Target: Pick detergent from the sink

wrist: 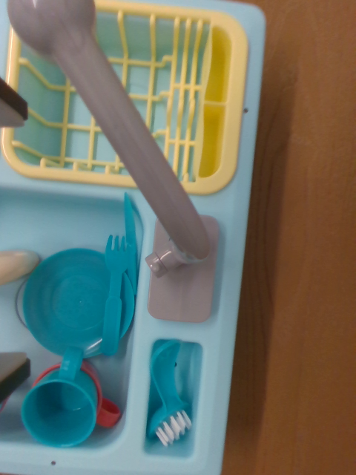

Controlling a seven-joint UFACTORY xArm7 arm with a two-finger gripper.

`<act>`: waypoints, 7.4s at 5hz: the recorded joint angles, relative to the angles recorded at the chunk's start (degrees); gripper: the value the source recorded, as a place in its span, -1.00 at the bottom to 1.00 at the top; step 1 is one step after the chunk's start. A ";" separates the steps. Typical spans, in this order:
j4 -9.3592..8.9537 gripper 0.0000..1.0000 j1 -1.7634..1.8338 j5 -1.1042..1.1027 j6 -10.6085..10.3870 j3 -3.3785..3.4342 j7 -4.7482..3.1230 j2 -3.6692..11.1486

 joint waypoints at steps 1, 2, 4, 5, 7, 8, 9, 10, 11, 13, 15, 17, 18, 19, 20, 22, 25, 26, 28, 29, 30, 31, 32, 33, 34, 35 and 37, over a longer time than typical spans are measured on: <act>0.00 -1.00 0.00 0.00 0.00 0.00 0.00 0.00; -2.45 -1.00 -0.13 0.02 -2.27 -0.31 -1.18 0.29; -5.07 -1.00 -0.26 0.04 -4.69 -0.64 -2.45 0.60; -5.07 -1.00 -0.26 0.04 -4.69 -0.64 -2.45 0.60; -7.69 -1.00 -0.40 0.06 -7.11 -0.97 -3.71 0.91; -10.40 -1.00 -0.54 0.09 -9.62 -1.31 -5.02 1.24; -10.40 -1.00 -0.54 0.09 -9.62 -1.31 -5.02 1.24; -13.11 -1.00 -0.68 0.11 -12.13 -1.65 -6.33 1.56; -13.11 -1.00 -0.68 0.11 -12.13 -1.65 -6.33 1.56; -15.82 -1.00 -0.83 0.13 -14.63 -1.99 -7.64 1.88; -18.30 -1.00 -0.95 0.15 -16.92 -2.30 -8.83 2.18; -20.80 -1.00 -1.08 0.17 -19.24 -2.62 -10.04 2.48; -23.19 -1.00 -1.21 0.19 -21.45 -2.92 -11.20 2.76; -23.19 -1.00 -1.21 0.19 -21.45 -2.92 -11.20 2.76; -25.38 -1.00 -1.32 0.21 -23.47 -3.20 -12.26 3.02; -27.36 -1.00 -1.43 0.23 -25.30 -3.44 -13.21 3.26; -29.03 -1.00 -1.51 0.24 -26.85 -3.65 -14.02 3.45; -30.52 -1.00 -1.59 0.25 -28.23 -3.84 -14.74 3.63; -31.67 -1.00 -1.65 0.26 -29.29 -3.99 -15.30 3.77; -31.67 -1.00 -1.65 0.26 -29.29 -3.99 -15.30 3.77; -32.49 -1.00 -1.69 0.27 -30.05 -4.09 -15.69 3.87; -32.49 -1.00 -1.69 0.27 -30.05 -4.09 -15.69 3.87; -32.91 -1.00 -1.72 0.27 -30.44 -4.14 -15.89 3.92; -32.91 -1.00 -1.72 0.27 -30.44 -4.14 -15.89 3.92; -32.98 -1.00 -1.72 0.27 -30.50 -4.15 -15.93 3.93; -32.98 -1.00 -1.72 0.27 -30.50 -4.15 -15.93 3.93; -32.98 -1.00 -1.72 0.27 -30.50 -4.15 -15.93 3.93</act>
